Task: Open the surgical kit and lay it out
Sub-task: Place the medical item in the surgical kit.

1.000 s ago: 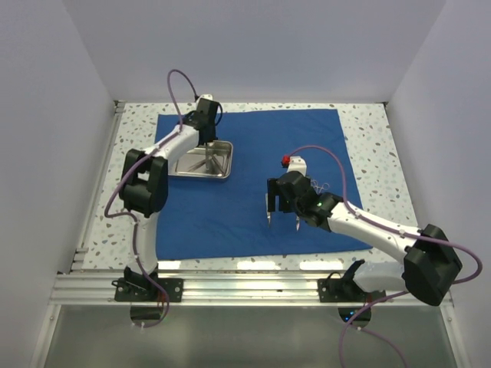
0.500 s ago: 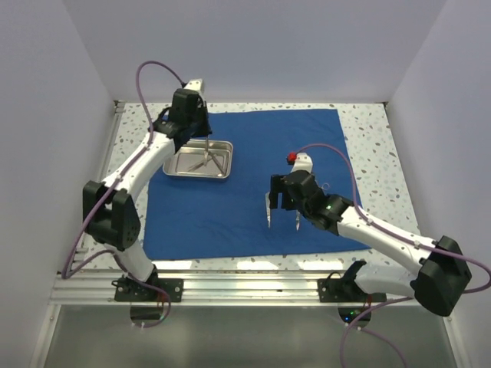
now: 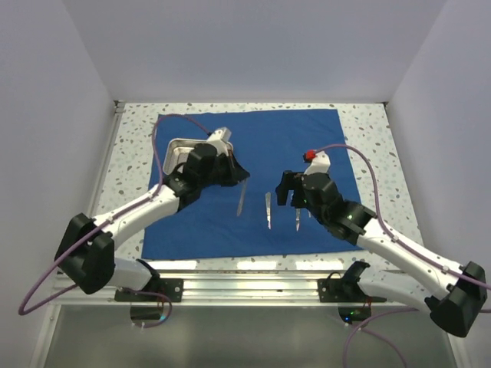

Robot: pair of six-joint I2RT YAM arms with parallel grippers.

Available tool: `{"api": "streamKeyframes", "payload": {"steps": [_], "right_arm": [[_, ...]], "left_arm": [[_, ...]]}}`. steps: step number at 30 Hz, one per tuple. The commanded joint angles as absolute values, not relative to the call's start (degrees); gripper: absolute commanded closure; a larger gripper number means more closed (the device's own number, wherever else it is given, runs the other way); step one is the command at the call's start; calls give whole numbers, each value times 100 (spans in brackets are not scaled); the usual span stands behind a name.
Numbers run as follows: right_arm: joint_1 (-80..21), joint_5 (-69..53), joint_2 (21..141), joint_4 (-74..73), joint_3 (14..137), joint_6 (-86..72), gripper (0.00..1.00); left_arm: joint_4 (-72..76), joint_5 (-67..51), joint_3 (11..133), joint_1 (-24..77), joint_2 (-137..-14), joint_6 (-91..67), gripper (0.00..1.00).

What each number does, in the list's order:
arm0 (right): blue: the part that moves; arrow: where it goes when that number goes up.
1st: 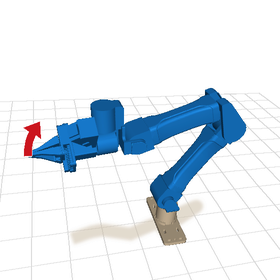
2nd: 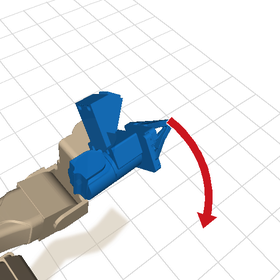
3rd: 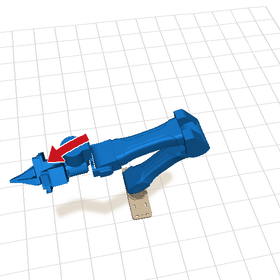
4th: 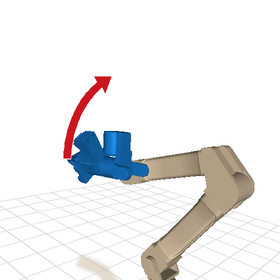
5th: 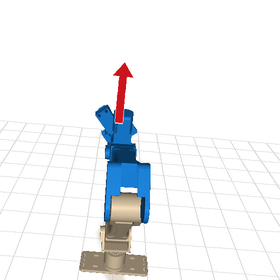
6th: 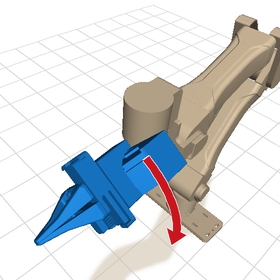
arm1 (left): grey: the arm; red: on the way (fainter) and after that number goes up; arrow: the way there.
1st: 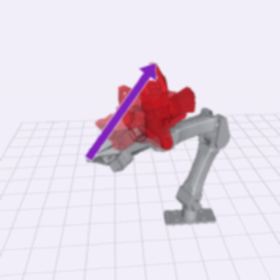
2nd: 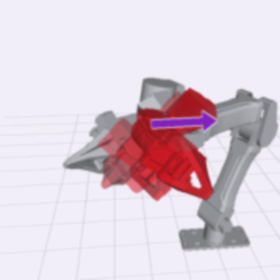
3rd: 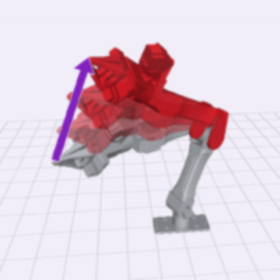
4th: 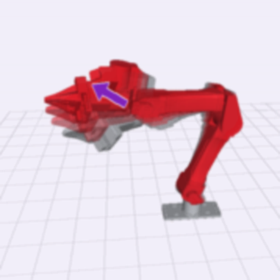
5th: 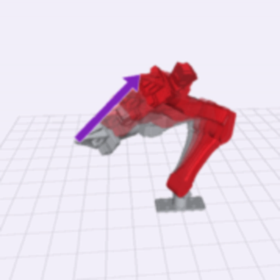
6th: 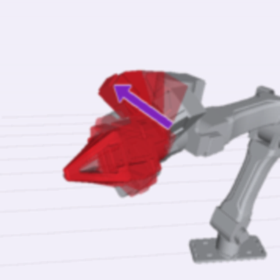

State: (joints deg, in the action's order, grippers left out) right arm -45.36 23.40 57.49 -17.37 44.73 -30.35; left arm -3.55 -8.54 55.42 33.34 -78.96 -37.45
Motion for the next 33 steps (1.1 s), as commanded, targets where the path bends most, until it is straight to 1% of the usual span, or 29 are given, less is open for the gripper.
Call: {"api": "streamKeyframes", "payload": {"steps": [1, 5, 9, 16, 20, 25, 30, 32, 33], "right_arm": [[-4526, 2619, 5292, -1916, 4412, -3050, 15], [-4526, 2637, 4896, -2346, 4438, -3094, 15], [-4535, 2716, 4291, -2777, 4334, -3085, 15], [-4535, 2892, 3797, -3225, 4271, -3059, 14], [-4526, 2883, 3797, -3199, 4236, -3015, 14], [-4526, 2918, 3929, -3155, 4245, -2944, 14], [-4526, 2918, 3964, -3068, 4210, -2900, 13], [-4526, 2901, 3981, -2971, 4184, -2892, 13], [-4526, 2874, 3999, -2936, 4175, -2892, 13]], "left_arm": [[1255, -607, 4994, 3874, -7892, -4823, 100], [1836, -335, 5018, 4367, -8568, -5071, 100], [1986, 446, 5212, 4772, -9410, -5106, 100], [2557, 475, 5563, 4869, -10669, -5265, 100], [2611, 501, 5835, 4895, -11319, -5291, 100], [2216, 957, 5959, 4904, -11417, -5142, 100], [1574, 1643, 5740, 4904, -10890, -4599, 100], [1459, 1723, 5739, 4904, -10846, -4361, 83], [1459, 1731, 5748, 4904, -10846, -4133, 72]]}}
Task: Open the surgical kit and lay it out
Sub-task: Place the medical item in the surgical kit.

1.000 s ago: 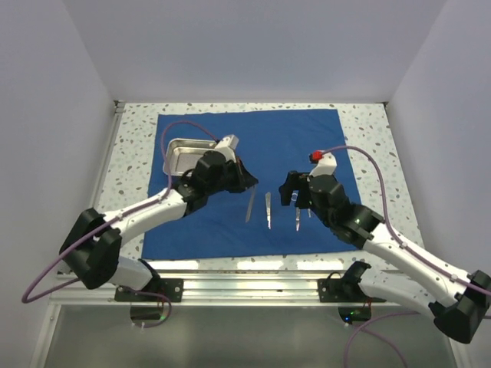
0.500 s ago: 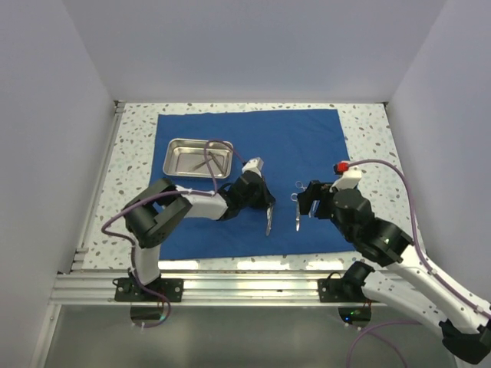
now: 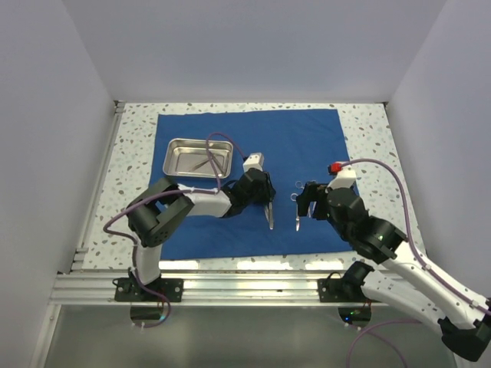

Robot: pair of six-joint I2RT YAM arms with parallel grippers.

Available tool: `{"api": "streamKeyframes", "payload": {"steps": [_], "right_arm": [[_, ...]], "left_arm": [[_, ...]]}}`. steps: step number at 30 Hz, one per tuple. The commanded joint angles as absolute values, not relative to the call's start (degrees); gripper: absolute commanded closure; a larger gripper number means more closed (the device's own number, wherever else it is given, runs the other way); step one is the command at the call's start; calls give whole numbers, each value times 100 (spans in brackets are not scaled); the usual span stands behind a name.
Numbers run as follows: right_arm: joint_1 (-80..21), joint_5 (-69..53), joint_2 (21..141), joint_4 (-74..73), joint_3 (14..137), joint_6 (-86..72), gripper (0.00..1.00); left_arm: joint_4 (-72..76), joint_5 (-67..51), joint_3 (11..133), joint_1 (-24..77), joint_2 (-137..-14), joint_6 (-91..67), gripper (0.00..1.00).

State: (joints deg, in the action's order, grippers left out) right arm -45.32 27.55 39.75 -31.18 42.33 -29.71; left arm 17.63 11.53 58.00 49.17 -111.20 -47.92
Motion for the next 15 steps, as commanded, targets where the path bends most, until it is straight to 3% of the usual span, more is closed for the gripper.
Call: {"api": "streamKeyframes", "payload": {"steps": [1, 4, 15], "right_arm": [[-4526, 2865, 4025, -2901, 4166, -2883, 13], [-4526, 2848, 4148, -2830, 4184, -2874, 13], [-4535, 2777, 4245, -2742, 4236, -2892, 13]], "left_arm": [[1476, 1723, 5748, 4904, -10828, -4070, 48], [1564, 1635, 5687, 4904, -10688, -3832, 29], [258, 2030, 6143, 4896, -9159, -3015, 25]]}}
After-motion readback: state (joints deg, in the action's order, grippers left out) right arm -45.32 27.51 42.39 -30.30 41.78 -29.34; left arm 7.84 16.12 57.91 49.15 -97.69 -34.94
